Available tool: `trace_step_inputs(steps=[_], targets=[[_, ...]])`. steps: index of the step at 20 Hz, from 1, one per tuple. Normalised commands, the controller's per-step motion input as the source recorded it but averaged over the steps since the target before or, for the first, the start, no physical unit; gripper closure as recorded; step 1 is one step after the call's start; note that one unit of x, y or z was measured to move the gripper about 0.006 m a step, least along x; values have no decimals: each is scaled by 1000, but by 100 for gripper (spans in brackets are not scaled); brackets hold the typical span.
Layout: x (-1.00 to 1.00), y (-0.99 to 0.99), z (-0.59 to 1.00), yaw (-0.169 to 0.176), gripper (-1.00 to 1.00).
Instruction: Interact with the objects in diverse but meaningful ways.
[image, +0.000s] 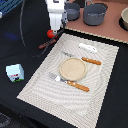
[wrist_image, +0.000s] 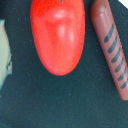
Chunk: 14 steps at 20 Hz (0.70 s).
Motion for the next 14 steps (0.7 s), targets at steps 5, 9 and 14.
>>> trace_step_inputs(steps=[5,9,14], targets=[[-471,2,-285,68,-100],[-502,0,-329,66,-100],[-403,69,-256,63,-100]])
